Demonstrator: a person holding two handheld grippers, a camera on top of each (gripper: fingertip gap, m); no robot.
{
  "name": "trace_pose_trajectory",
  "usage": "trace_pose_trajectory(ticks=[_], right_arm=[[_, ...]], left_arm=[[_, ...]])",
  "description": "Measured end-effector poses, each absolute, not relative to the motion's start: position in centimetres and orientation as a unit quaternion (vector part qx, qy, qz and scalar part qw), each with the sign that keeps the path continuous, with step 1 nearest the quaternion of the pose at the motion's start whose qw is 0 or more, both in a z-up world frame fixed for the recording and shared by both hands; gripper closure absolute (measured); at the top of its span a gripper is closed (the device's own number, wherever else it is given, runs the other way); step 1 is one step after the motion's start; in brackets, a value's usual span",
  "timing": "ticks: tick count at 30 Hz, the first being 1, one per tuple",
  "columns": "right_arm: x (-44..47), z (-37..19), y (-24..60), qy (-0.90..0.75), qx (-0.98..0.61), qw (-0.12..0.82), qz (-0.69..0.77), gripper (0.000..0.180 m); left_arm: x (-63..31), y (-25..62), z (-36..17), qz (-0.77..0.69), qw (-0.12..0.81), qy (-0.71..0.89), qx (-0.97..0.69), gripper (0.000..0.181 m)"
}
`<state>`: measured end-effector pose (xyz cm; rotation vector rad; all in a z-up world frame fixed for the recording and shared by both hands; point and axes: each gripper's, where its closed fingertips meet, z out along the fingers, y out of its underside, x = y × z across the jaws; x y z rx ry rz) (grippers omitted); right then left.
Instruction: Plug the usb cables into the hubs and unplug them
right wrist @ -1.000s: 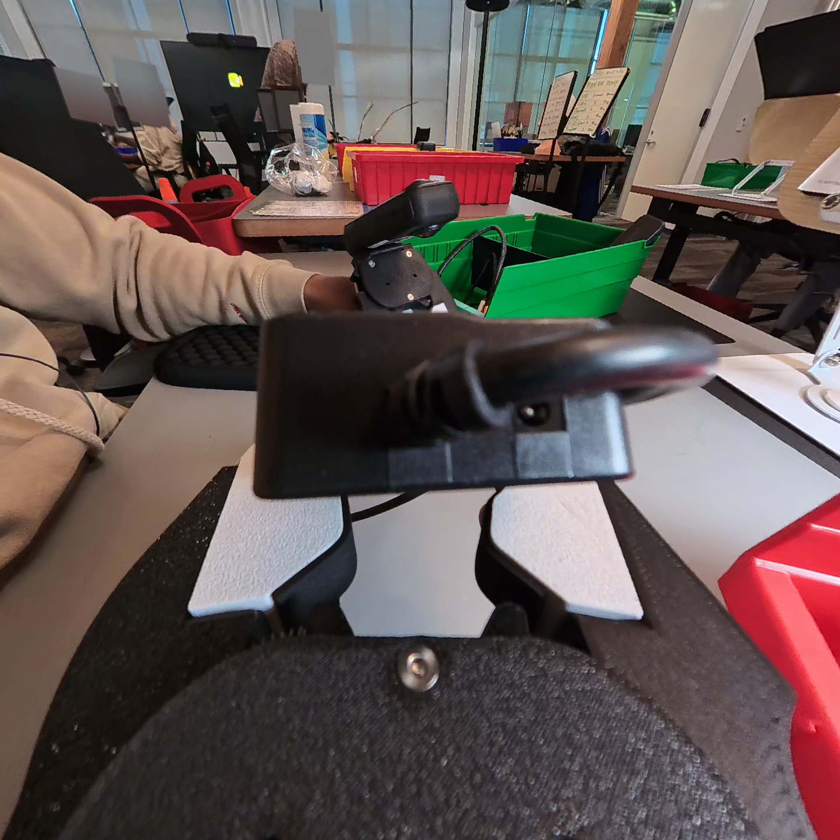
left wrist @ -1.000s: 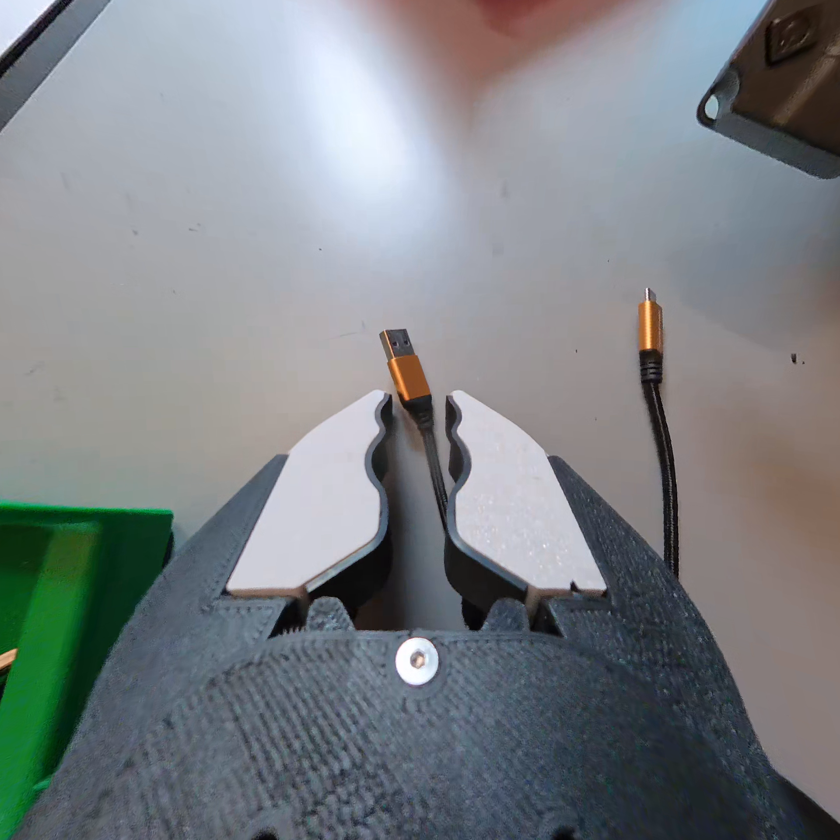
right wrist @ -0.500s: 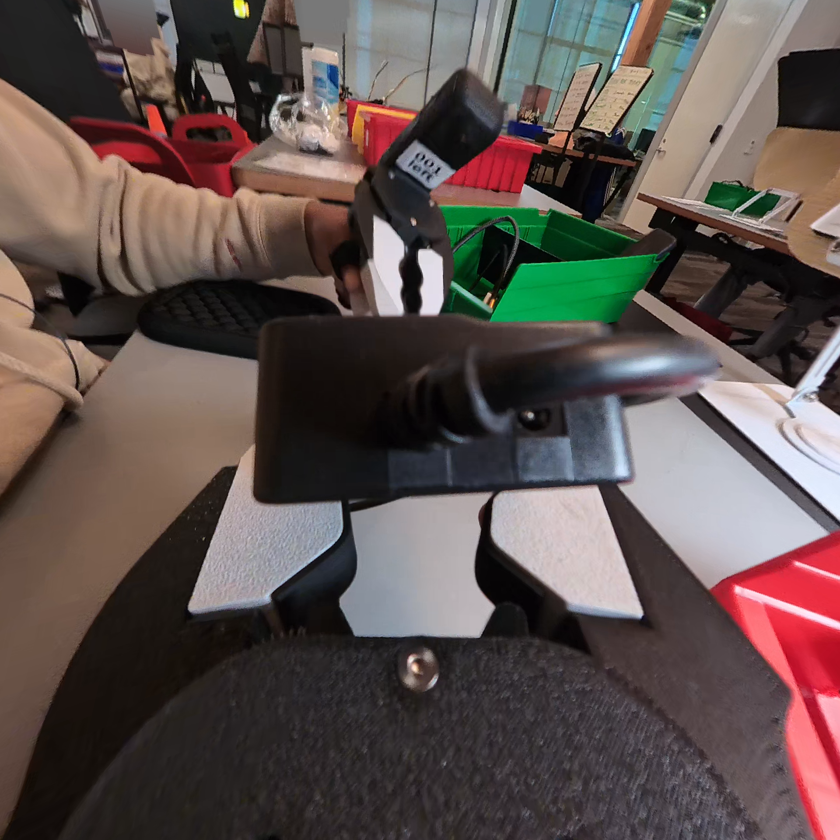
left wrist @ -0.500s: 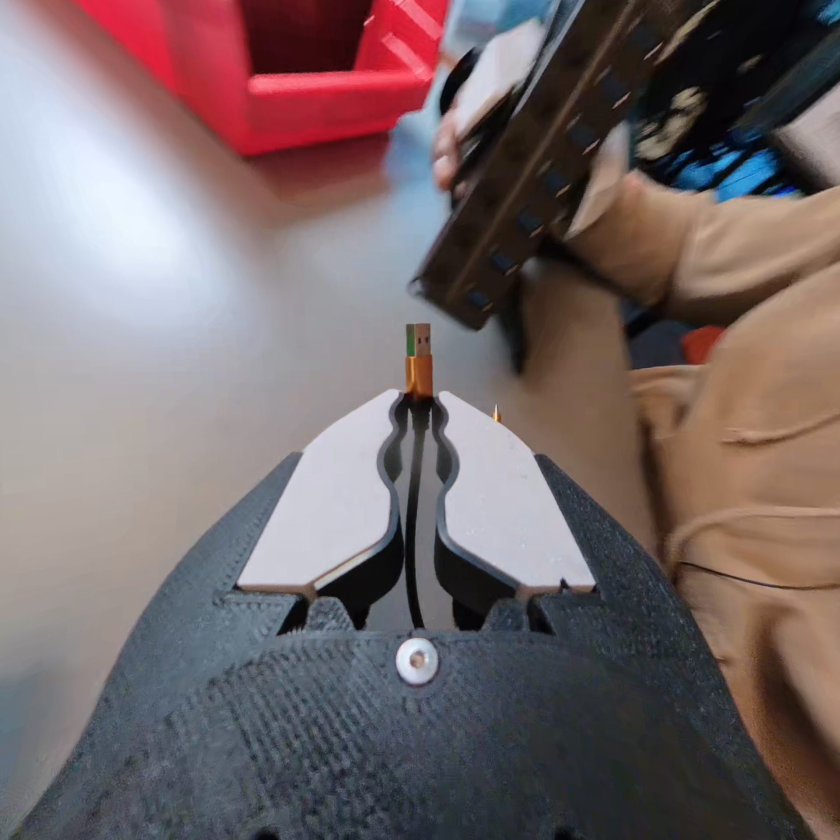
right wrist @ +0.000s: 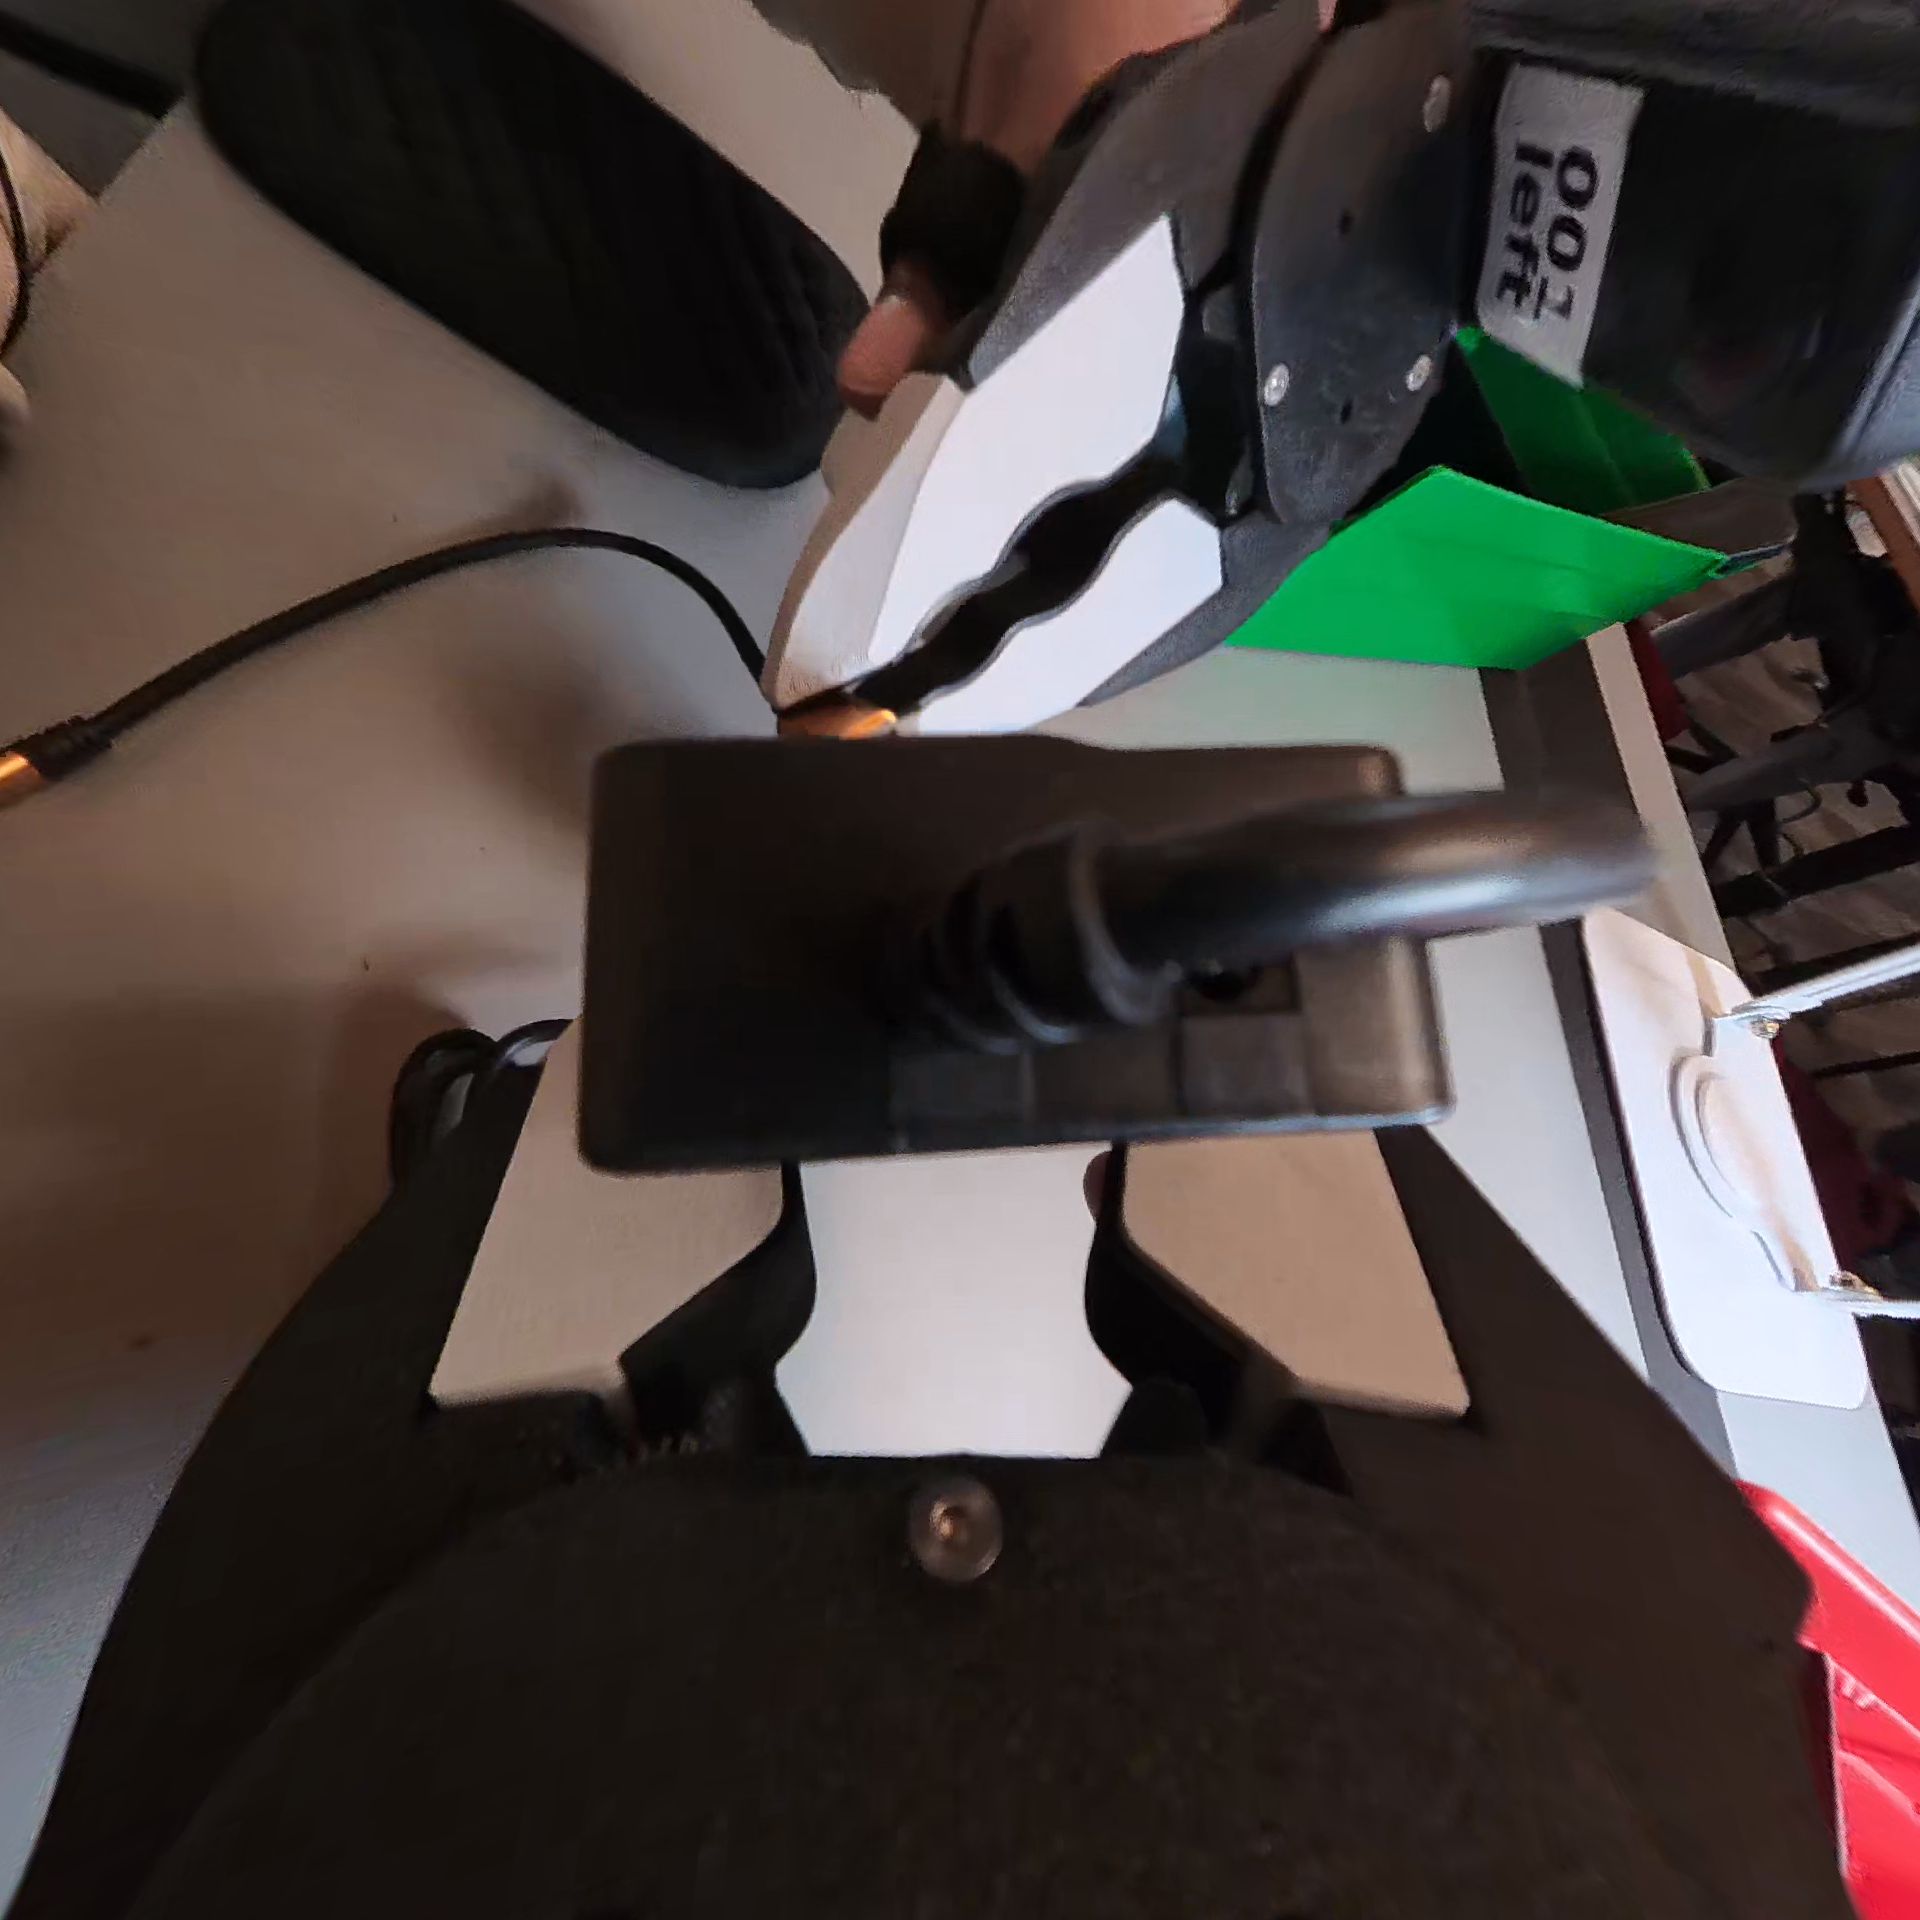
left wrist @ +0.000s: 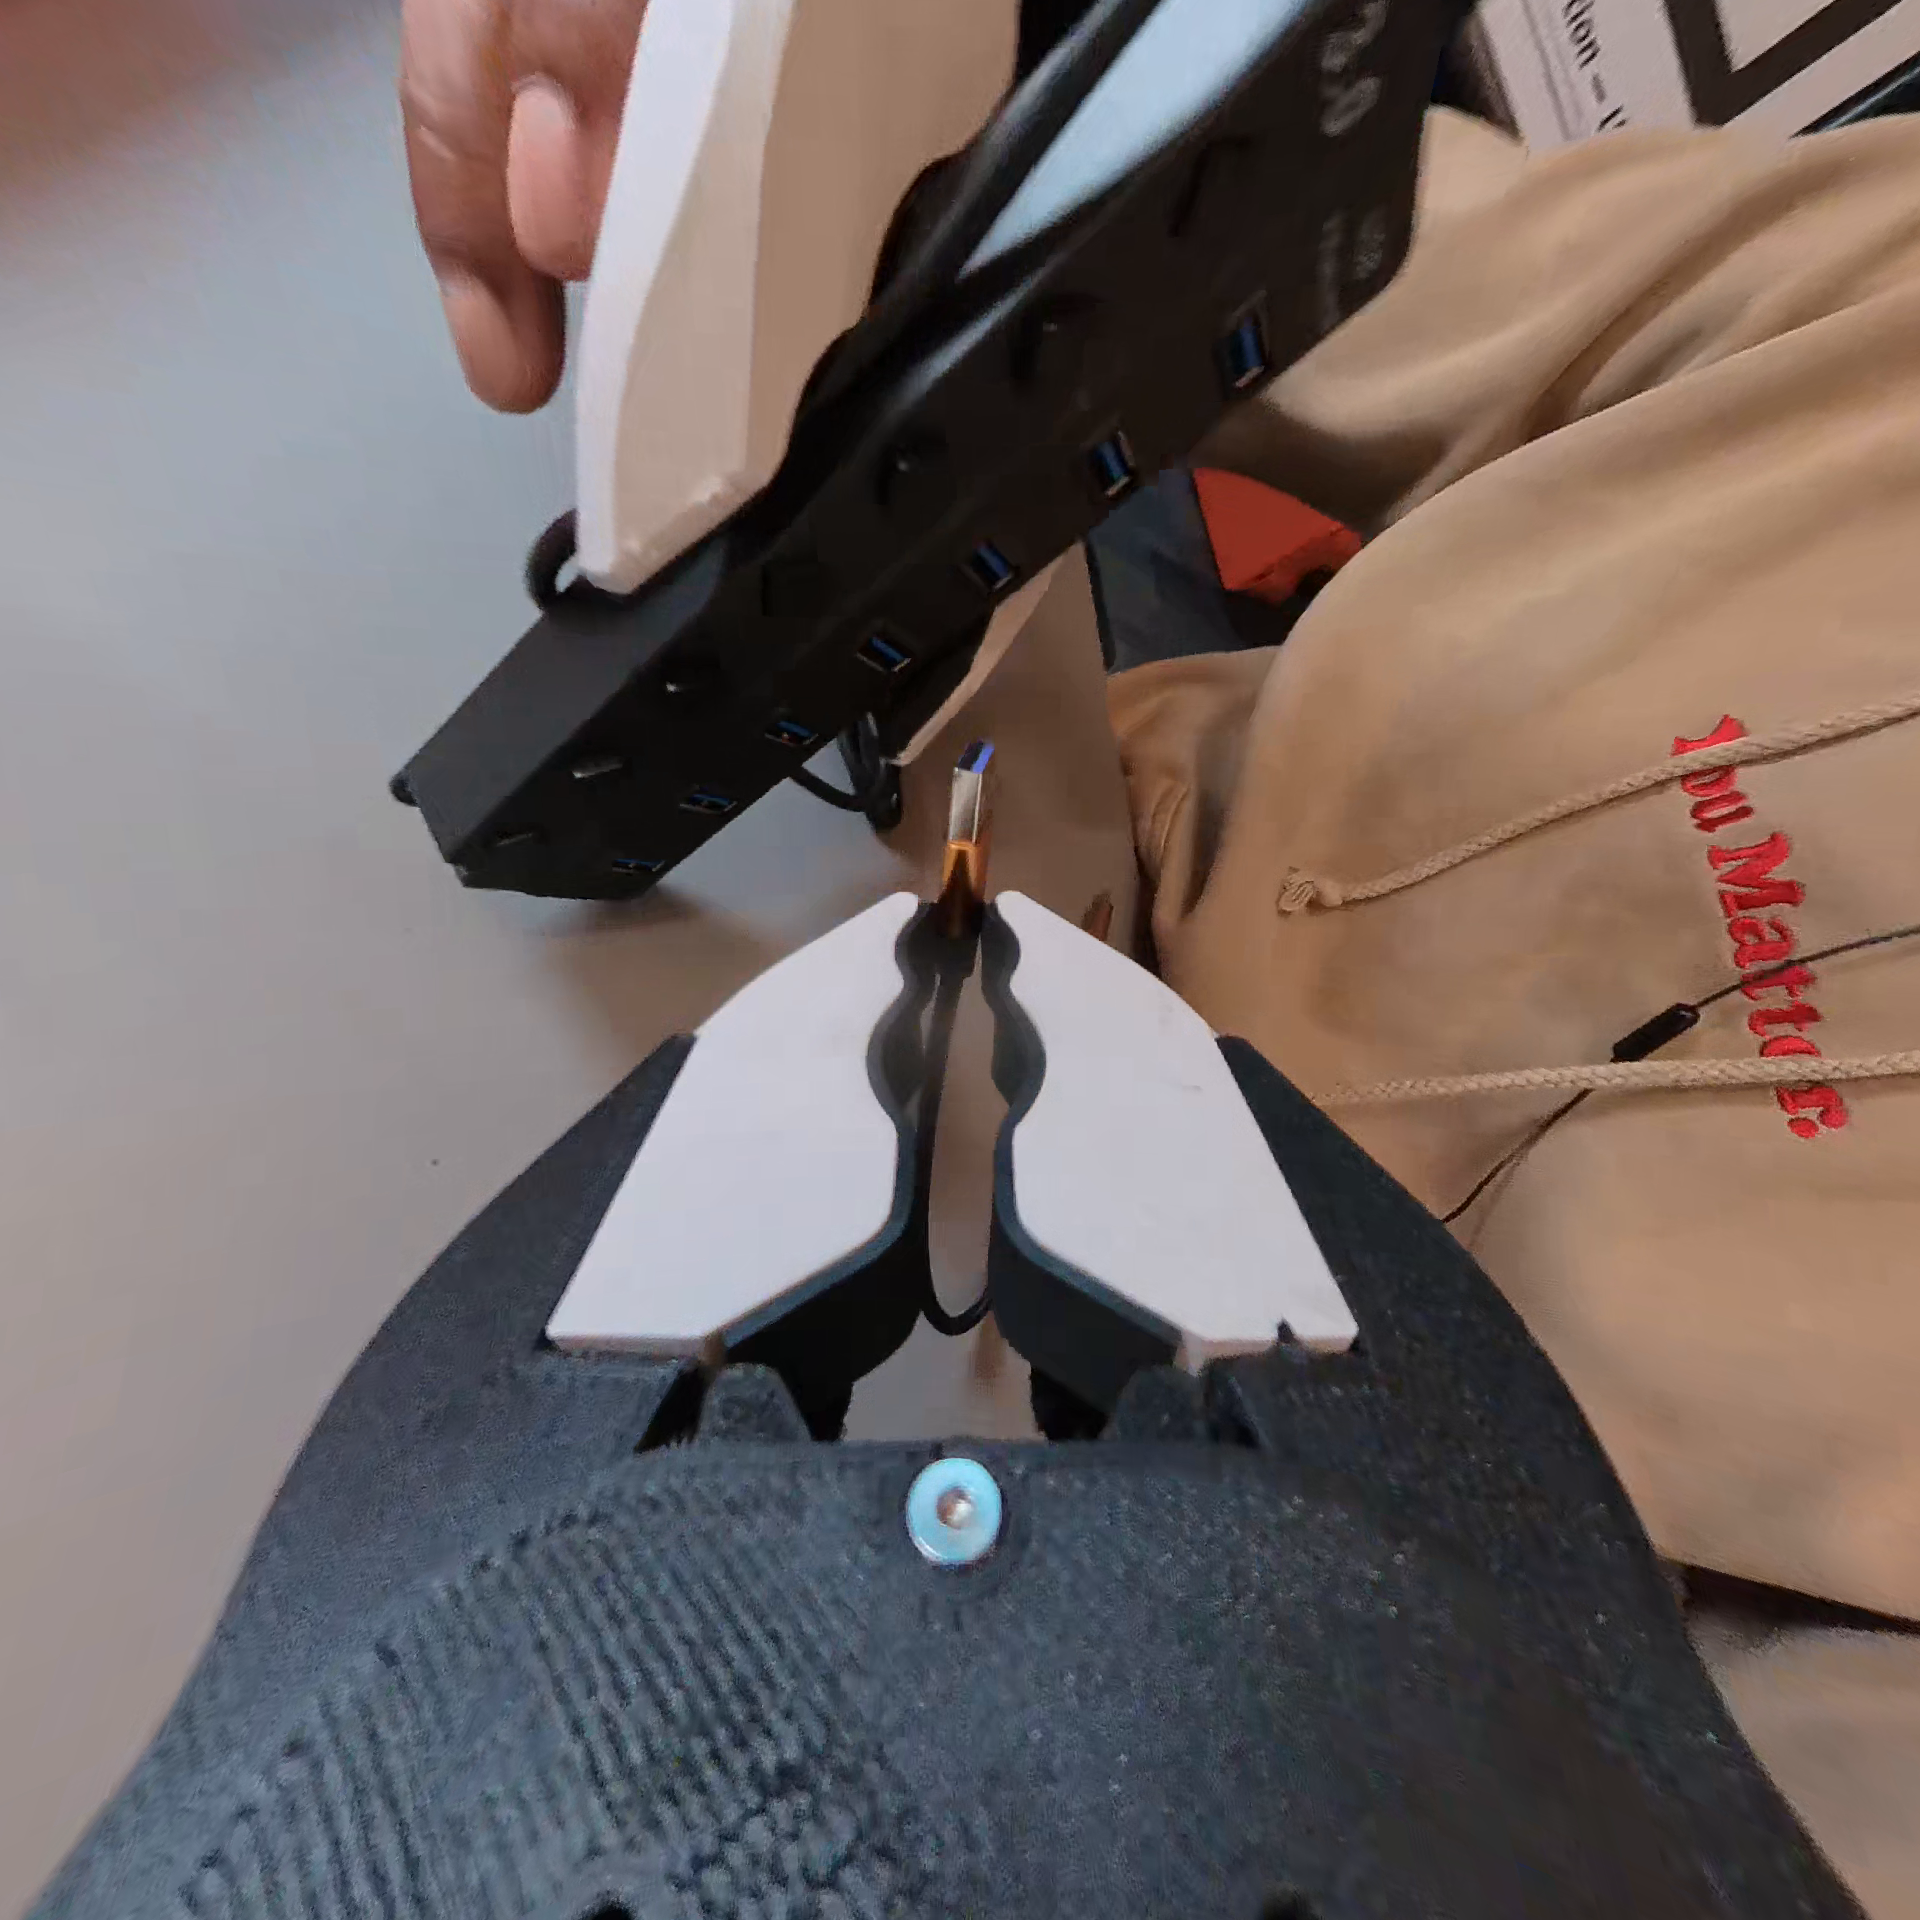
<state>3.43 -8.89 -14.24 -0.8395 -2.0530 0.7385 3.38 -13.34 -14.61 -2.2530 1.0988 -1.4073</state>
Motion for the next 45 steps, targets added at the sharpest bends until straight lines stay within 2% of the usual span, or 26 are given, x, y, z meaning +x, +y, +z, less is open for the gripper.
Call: trace_pose_trajectory(ticks=[5, 14, 17, 22, 24, 31, 35, 41, 45], right_arm=[[3.2, -14.9, -8.1, -0.795, -0.352, 0.390, 0.303, 0.118], [4.0, -14.4, -5.7, -0.757, -0.395, 0.411, 0.321, 0.118], [4.1, -14.4, -5.3, -0.748, -0.404, 0.414, 0.326, 0.118], [4.4, -14.3, -5.0, -0.741, -0.411, 0.419, 0.328, 0.118], [4.6, -14.1, -4.9, -0.737, -0.414, 0.421, 0.330, 0.118], [5.1, -14.0, -4.7, -0.727, -0.419, 0.422, 0.344, 0.117], [5.2, -14.2, -5.1, -0.730, -0.413, 0.416, 0.351, 0.117], [5.0, -14.0, -6.7, -0.750, -0.381, 0.414, 0.347, 0.119], [4.3, -14.5, -7.8, -0.775, -0.362, 0.413, 0.314, 0.119]], left_arm=[[3.1, -11.4, -17.2, -0.464, 0.171, 0.352, -0.795, 0.173], [0.5, -10.8, -20.0, -0.217, 0.356, 0.373, -0.829, 0.157], [-0.4, -11.0, -20.8, -0.138, 0.365, 0.378, -0.840, 0.156], [-0.1, -11.0, -21.7, -0.104, 0.346, 0.369, -0.856, 0.155], [0.4, -11.1, -22.3, -0.113, 0.325, 0.368, -0.864, 0.154], [1.1, -10.3, -22.5, -0.122, 0.316, 0.370, -0.865, 0.172], [1.2, -10.4, -22.5, -0.142, 0.299, 0.389, -0.860, 0.173], [2.1, -12.1, -18.5, -0.360, 0.260, 0.343, -0.828, 0.173], [2.6, -12.3, -16.0, -0.410, 0.238, 0.350, -0.808, 0.173]])
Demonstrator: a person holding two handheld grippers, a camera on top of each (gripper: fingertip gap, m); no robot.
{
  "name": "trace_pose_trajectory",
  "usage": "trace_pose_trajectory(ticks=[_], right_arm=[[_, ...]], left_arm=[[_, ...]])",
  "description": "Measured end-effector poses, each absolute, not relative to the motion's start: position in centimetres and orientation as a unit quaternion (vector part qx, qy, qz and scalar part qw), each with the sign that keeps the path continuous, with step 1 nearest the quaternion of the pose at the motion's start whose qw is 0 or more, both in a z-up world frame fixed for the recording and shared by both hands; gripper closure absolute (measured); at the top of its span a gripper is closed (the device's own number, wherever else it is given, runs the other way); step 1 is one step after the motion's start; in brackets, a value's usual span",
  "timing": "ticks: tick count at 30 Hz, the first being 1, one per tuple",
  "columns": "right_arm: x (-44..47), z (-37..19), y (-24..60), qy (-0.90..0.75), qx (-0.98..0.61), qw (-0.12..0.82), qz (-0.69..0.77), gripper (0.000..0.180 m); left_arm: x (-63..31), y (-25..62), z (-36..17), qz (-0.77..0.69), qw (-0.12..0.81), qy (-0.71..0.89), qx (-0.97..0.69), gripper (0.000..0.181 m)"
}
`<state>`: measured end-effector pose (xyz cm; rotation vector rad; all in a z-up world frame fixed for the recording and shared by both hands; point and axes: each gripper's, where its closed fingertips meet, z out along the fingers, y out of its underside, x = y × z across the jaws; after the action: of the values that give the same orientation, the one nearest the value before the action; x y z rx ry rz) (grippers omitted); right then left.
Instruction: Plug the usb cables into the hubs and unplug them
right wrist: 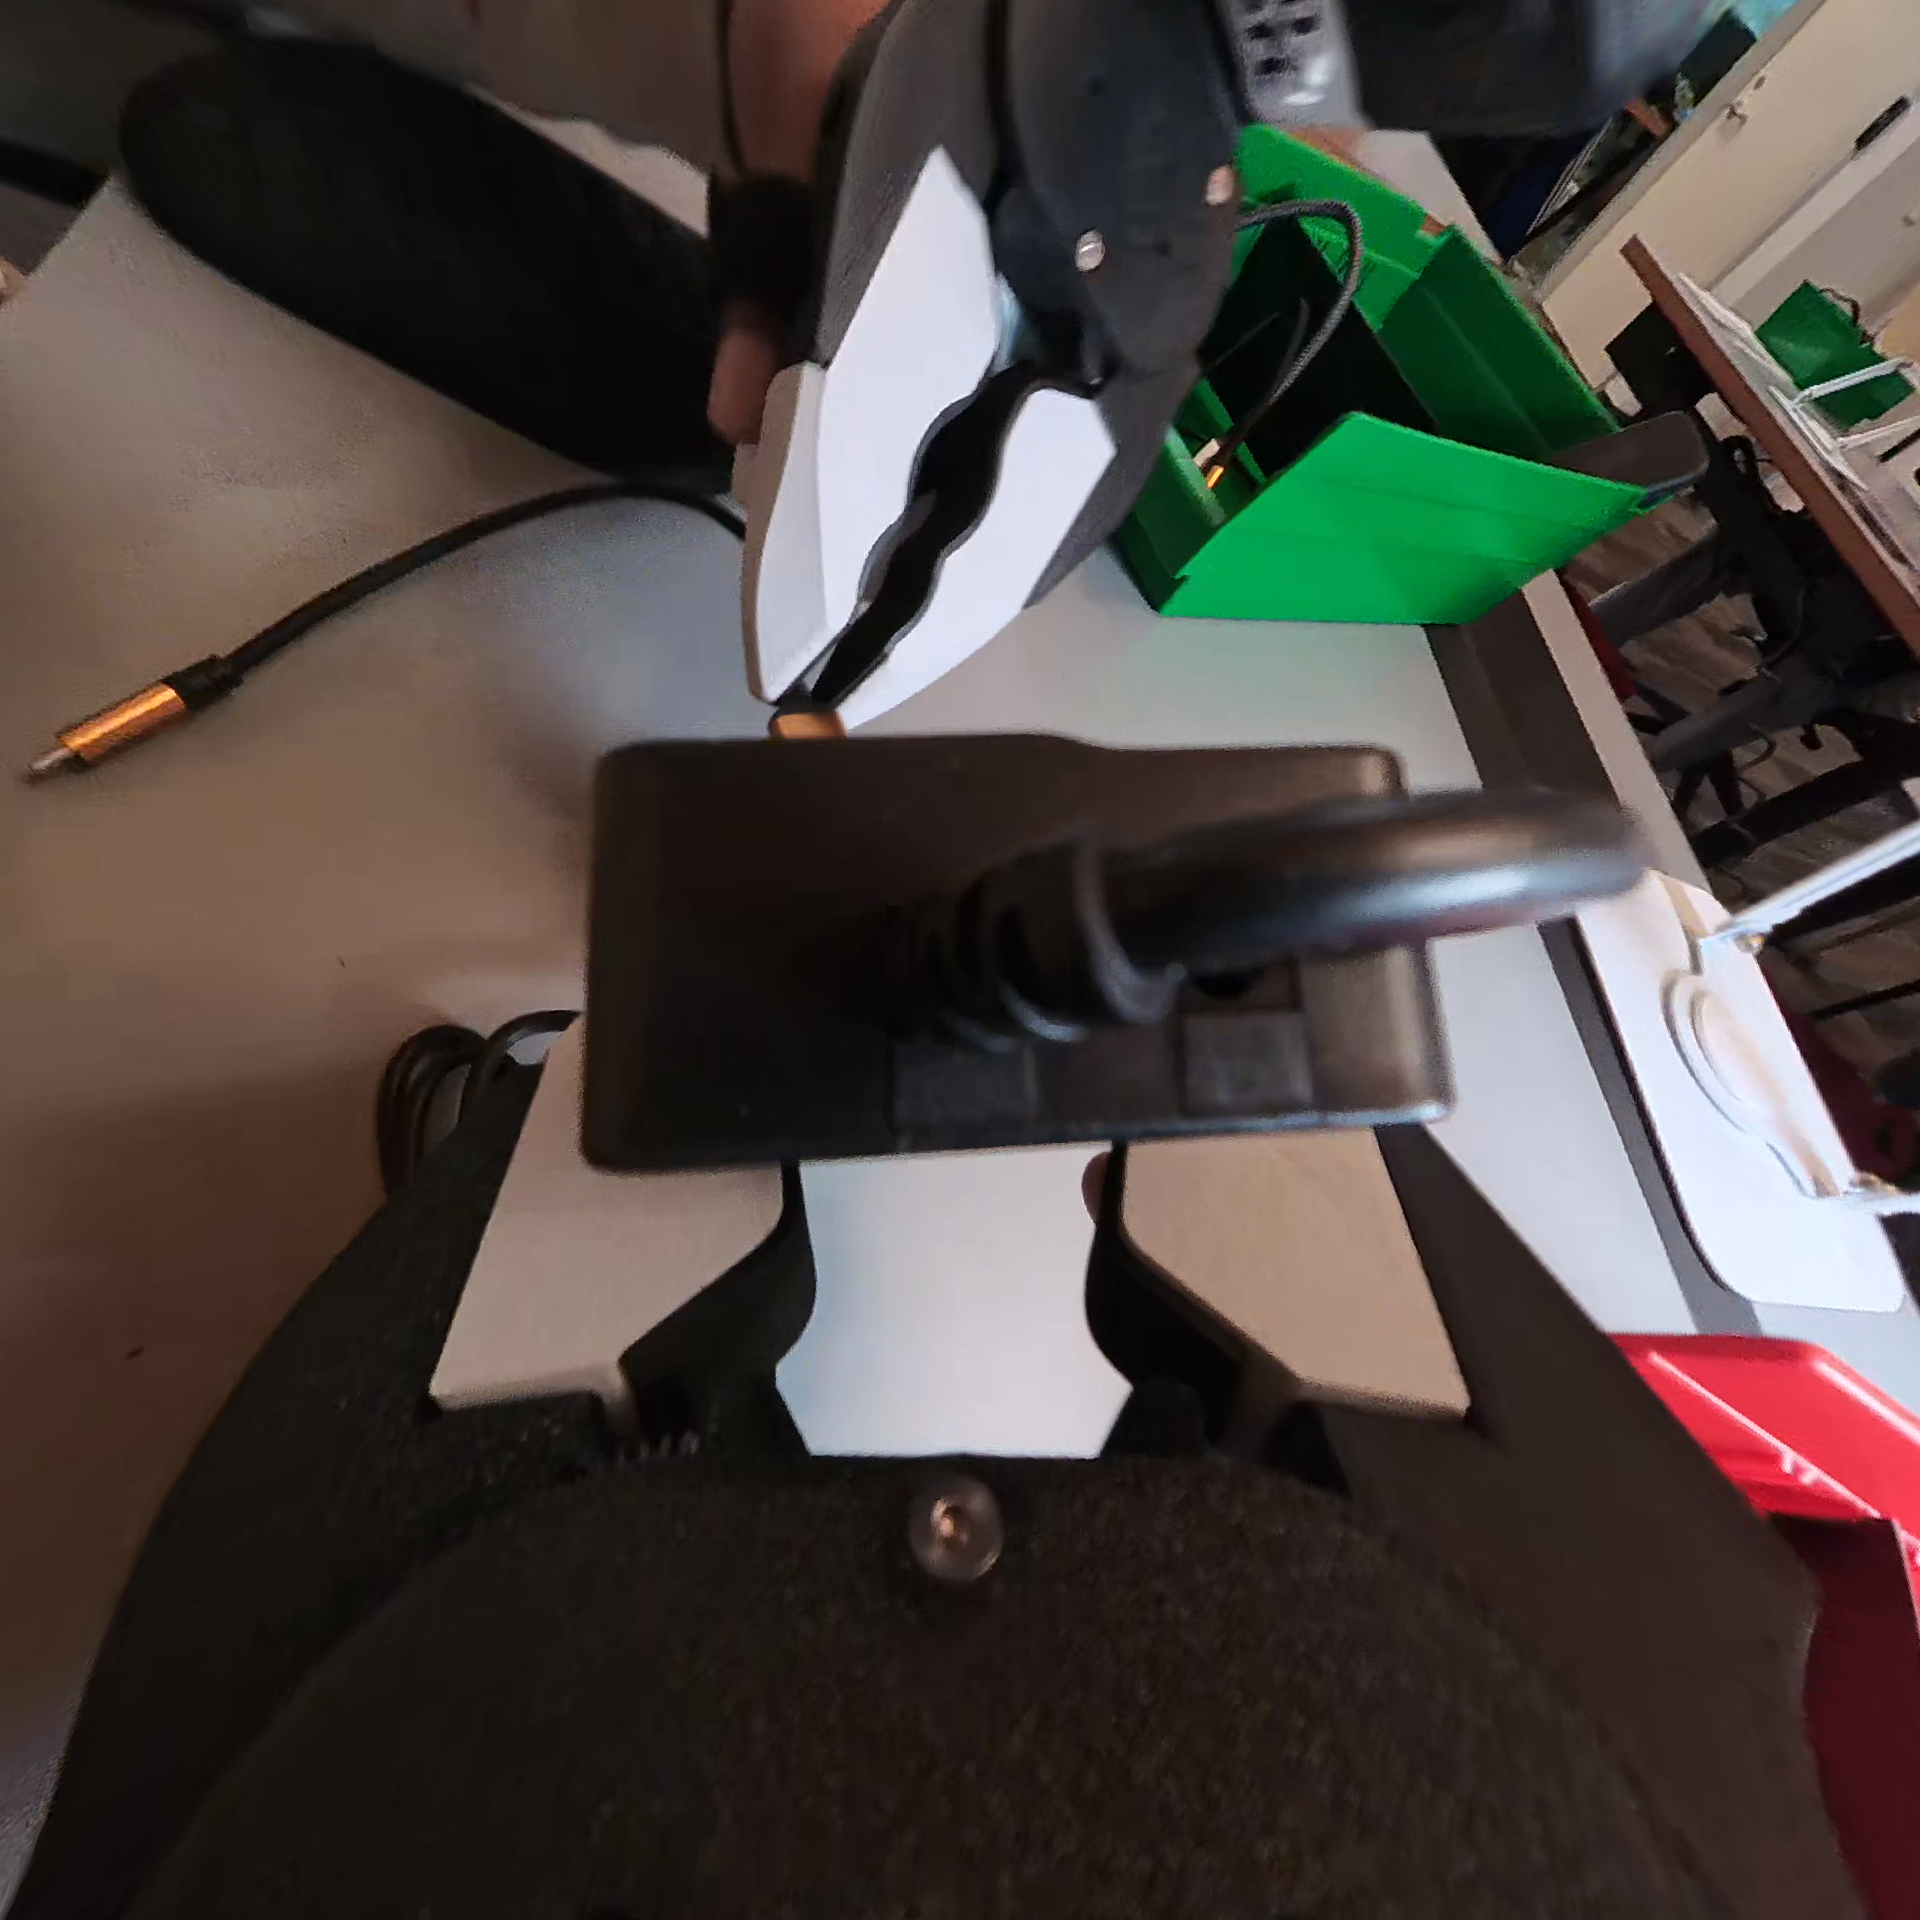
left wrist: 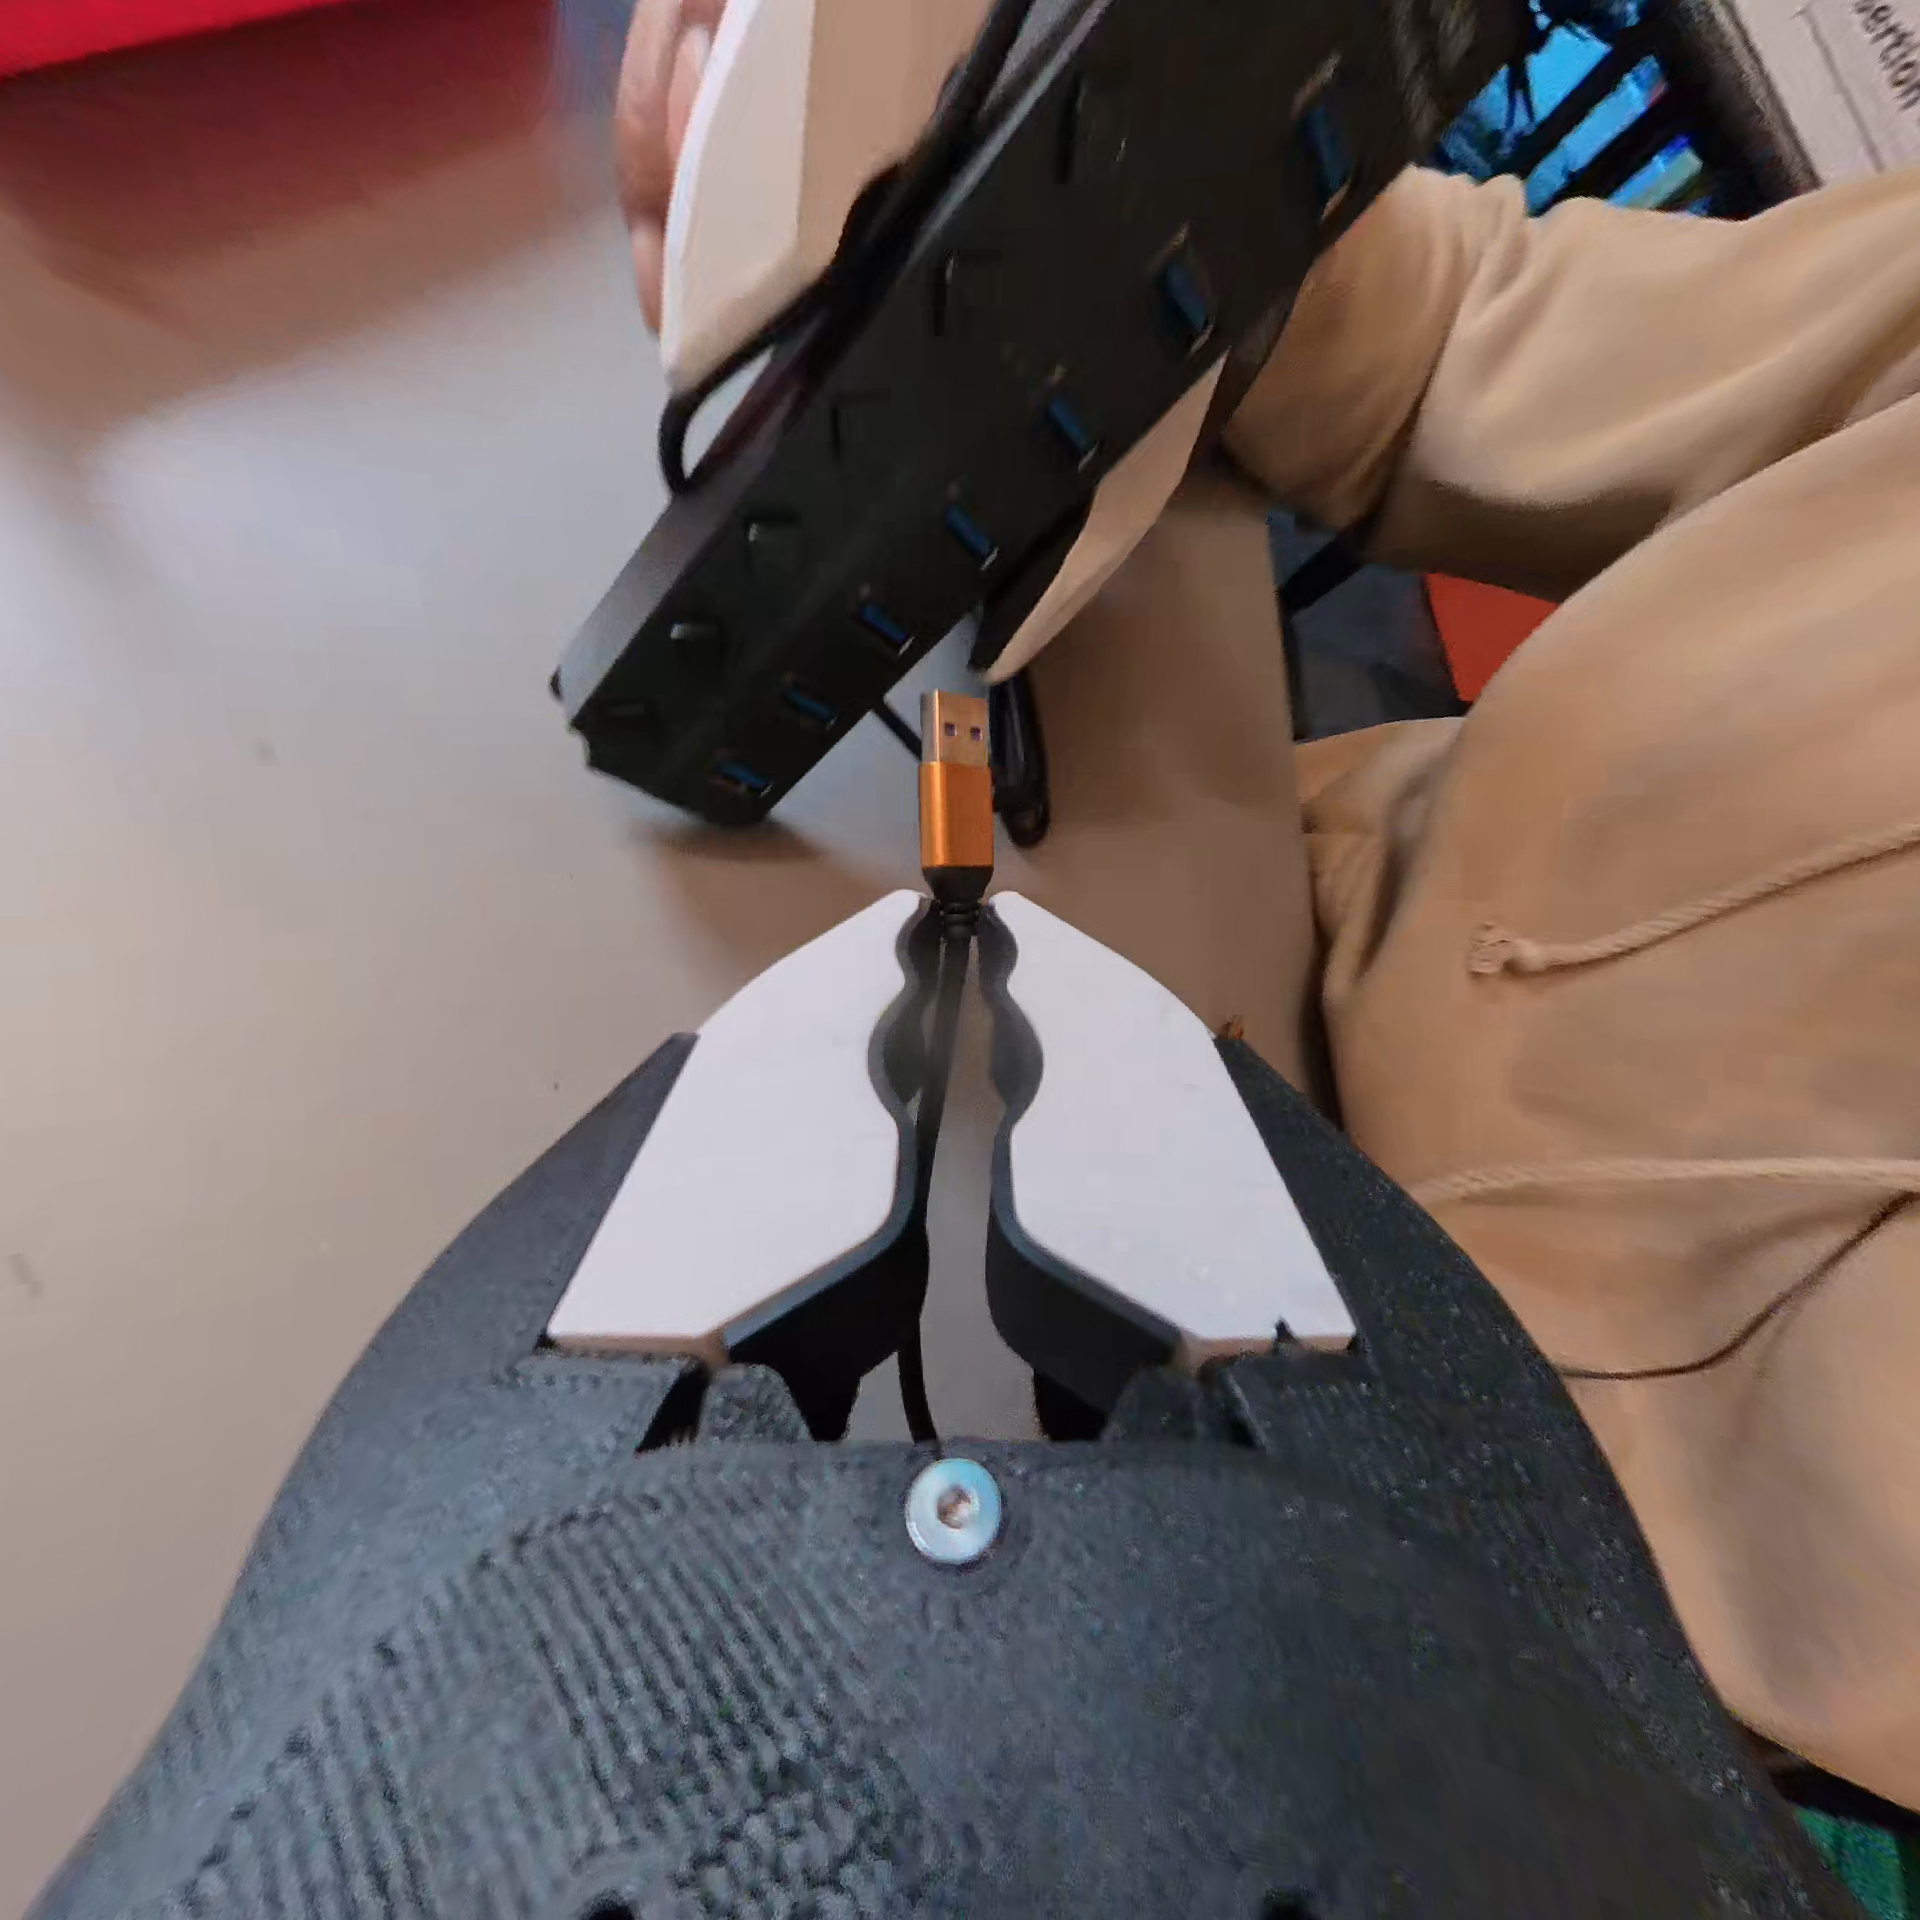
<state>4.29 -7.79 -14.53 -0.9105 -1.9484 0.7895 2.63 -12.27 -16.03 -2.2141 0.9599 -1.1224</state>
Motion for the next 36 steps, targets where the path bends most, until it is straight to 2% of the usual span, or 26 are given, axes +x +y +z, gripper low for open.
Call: trace_pose_trajectory(ticks=[16, 17, 23, 26, 31, 36], right_arm=[[3.8, -14.9, -8.5, -0.794, -0.342, 0.436, 0.250, 0.119], [3.8, -14.9, -8.5, -0.795, -0.342, 0.437, 0.247, 0.015], [3.7, -14.6, -8.6, -0.793, -0.342, 0.447, 0.231, 0.022], [3.7, -14.6, -8.6, -0.795, -0.342, 0.449, 0.222, 0.116], [3.7, -13.9, -8.4, -0.787, -0.342, 0.469, 0.208, 0.116], [3.7, -12.8, -8.8, -0.770, -0.336, 0.484, 0.245, 0.116]], left_arm=[[3.5, -11.8, -15.3, -0.323, 0.111, 0.431, -0.835, 0.173], [3.5, -11.9, -15.3, -0.317, 0.106, 0.433, -0.837, 0.173], [3.1, -11.7, -15.3, -0.274, 0.098, 0.436, -0.852, 0.173], [3.2, -11.8, -15.1, -0.251, 0.098, 0.445, -0.854, 0.173], [3.2, -11.4, -14.0, -0.262, 0.123, 0.441, -0.850, 0.173], [4.1, -11.2, -12.0, -0.351, 0.184, 0.404, -0.824, 0.173]])
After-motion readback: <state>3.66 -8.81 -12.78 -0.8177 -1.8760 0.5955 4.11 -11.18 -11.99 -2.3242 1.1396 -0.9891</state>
